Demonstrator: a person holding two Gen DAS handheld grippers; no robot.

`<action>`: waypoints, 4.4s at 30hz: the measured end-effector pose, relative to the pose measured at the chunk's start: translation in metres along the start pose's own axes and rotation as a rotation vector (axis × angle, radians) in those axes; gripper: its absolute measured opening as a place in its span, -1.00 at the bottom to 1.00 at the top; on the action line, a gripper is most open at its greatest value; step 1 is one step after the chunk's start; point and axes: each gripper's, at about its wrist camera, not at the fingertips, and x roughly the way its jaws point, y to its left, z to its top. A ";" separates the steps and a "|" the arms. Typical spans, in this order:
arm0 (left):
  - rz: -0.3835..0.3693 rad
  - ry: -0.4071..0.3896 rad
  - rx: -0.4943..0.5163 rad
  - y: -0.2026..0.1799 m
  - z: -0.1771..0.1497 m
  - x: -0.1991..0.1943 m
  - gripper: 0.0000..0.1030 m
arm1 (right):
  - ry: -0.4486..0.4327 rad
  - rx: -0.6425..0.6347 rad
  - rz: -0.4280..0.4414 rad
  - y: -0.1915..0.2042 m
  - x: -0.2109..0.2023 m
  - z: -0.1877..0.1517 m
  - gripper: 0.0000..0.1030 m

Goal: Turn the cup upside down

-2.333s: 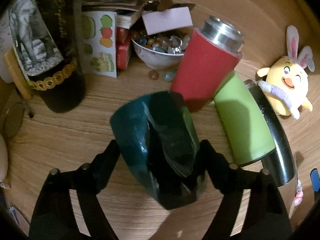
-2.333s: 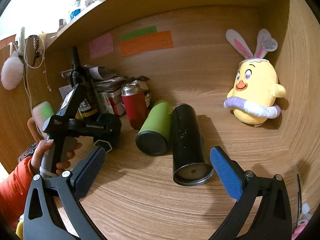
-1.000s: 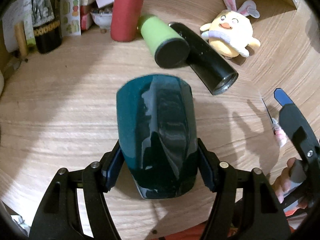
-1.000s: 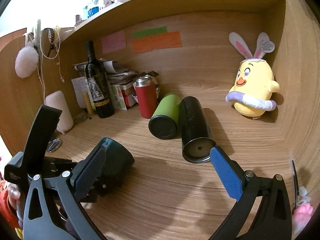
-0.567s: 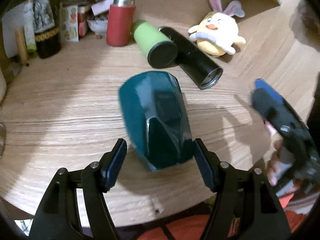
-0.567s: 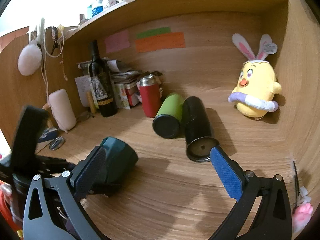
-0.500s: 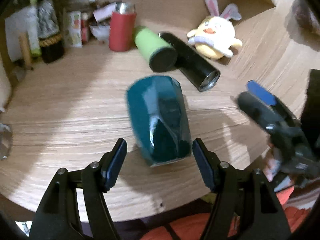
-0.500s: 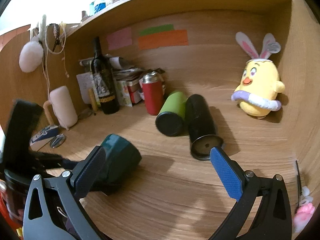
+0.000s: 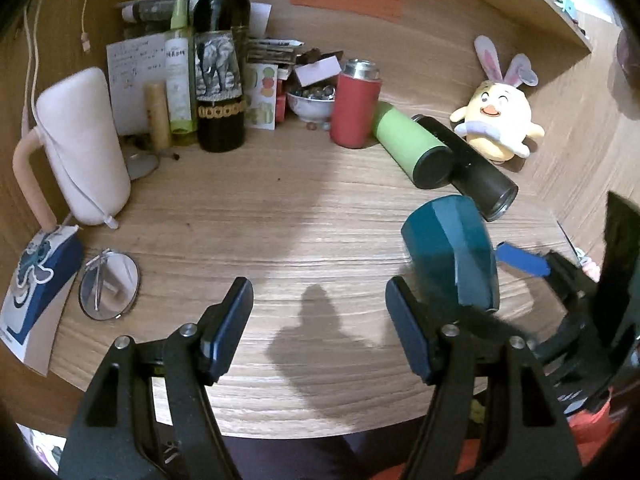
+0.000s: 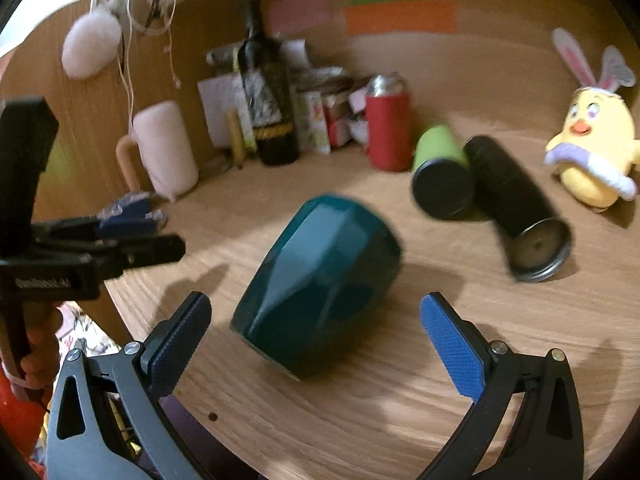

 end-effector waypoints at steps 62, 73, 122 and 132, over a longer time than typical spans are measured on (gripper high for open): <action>-0.106 -0.157 0.052 -0.032 0.045 0.029 -0.35 | -0.073 -0.095 0.002 0.007 -0.001 0.033 0.02; -0.093 -0.129 0.066 -0.029 0.044 0.037 -0.36 | -0.055 -0.069 0.015 0.005 0.007 0.034 -0.01; 0.064 -0.499 0.094 -0.073 -0.002 -0.121 1.00 | -0.419 0.018 -0.178 -0.013 -0.177 0.038 1.00; 0.053 -0.499 0.094 -0.073 -0.002 -0.121 1.00 | -0.428 0.028 -0.183 -0.014 -0.180 0.038 1.00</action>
